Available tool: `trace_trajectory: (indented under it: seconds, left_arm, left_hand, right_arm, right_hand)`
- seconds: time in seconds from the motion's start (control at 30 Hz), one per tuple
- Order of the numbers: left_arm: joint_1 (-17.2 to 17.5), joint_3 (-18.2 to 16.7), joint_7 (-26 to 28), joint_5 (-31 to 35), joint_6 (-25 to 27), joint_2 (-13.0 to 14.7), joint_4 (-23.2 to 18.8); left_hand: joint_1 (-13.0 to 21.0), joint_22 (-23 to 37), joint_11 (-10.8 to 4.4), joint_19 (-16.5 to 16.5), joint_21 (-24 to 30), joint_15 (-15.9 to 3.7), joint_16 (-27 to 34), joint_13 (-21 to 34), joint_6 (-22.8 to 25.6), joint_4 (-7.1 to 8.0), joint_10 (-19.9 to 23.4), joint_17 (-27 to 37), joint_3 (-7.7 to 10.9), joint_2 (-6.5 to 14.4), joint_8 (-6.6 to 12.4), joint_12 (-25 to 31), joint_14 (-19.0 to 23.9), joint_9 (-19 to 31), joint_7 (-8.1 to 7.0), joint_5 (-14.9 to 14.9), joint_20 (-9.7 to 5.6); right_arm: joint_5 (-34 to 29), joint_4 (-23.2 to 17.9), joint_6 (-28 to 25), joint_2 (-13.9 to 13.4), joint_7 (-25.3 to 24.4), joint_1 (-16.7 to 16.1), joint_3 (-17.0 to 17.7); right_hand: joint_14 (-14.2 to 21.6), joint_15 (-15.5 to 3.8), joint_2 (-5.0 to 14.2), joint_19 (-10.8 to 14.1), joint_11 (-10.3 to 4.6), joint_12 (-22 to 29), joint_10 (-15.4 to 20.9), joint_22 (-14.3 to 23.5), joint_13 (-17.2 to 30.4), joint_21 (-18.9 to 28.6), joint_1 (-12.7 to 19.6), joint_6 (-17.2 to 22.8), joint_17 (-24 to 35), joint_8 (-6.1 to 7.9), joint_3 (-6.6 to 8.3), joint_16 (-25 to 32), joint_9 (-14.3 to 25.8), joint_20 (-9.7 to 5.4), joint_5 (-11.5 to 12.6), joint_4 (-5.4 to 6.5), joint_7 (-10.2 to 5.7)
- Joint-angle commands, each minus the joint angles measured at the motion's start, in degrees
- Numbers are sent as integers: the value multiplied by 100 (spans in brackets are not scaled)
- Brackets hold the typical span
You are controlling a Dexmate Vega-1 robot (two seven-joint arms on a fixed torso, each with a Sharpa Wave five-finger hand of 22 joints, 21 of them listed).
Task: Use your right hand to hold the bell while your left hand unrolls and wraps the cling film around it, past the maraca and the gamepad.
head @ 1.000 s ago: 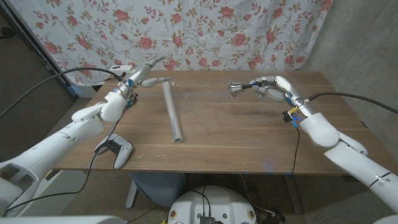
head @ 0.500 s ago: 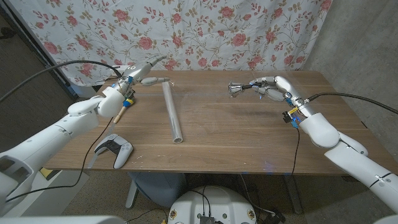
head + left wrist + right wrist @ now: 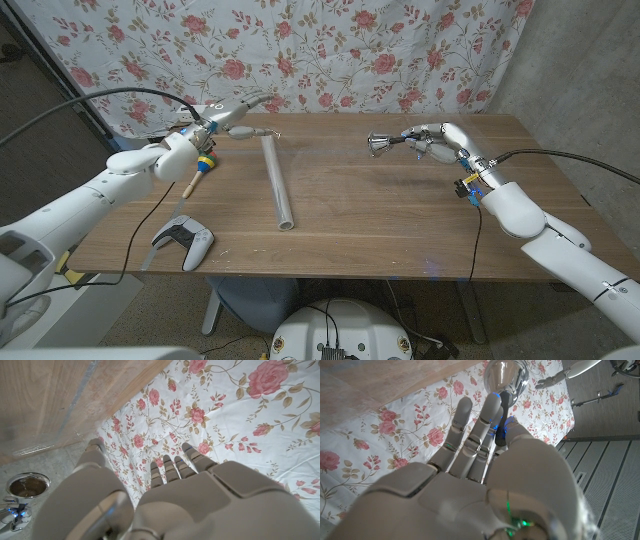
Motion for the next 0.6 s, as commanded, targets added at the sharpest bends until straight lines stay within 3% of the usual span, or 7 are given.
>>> trace_trajectory:
  seconds: [0.03,0.17,0.4,0.43,0.6]
  left_arm:
    - [-506,353,273,620,-247,33,378]
    - [-629,496,304,949,-237,123,395]
    - [-563,416,284,809,-224,303,307]
    - [-572,405,97,740,-211,335,264]
    - [-501,339,196,789,-89,418,176]
  left_hand:
    - [-84,22,-105,32,4,-100,4,45,-444,54,-51,31,-95,-262,-46,20,-10,83,-152,10,-94]
    - [-138,25,-158,42,0,-114,23,58,-449,81,8,39,-136,-322,-17,57,36,105,-158,17,-103]
    - [-230,28,-187,71,0,-152,49,79,-337,121,125,51,-202,-405,71,122,123,135,-152,34,-108]
    - [-234,28,-191,70,-1,-164,55,82,-329,125,139,53,-202,-404,79,129,142,139,-150,39,-107]
    - [-224,32,-212,80,-3,-204,68,99,-283,157,186,62,-160,-300,124,161,199,159,-155,72,-98]
  right_arm:
    - [-11,-22,-78,2,-4,14,-29]
    - [-20,-16,-78,5,-7,28,-43]
    - [-16,-20,-127,8,-16,40,-58]
    - [-13,1,-106,7,-3,56,-70]
    - [-12,45,-87,25,15,124,-120]
  right_hand:
    - [52,-33,25,-32,-17,-32,14,-19,20,59,45,41,16,-8,52,-20,19,-831,32,-15,9]
    - [58,-33,25,-35,-23,-35,11,-35,23,72,43,36,23,-13,55,-24,20,-835,32,-15,15]
    - [63,-33,24,-43,-27,-41,24,-65,18,97,40,40,31,-15,60,-37,22,-833,32,-16,3]
    - [61,-34,23,-41,-22,-42,17,-70,24,101,41,43,31,-14,61,-41,22,-834,32,-17,4]
    - [60,-33,21,-59,-23,-41,19,-95,35,119,38,41,36,-18,65,-55,23,-836,31,-18,11]
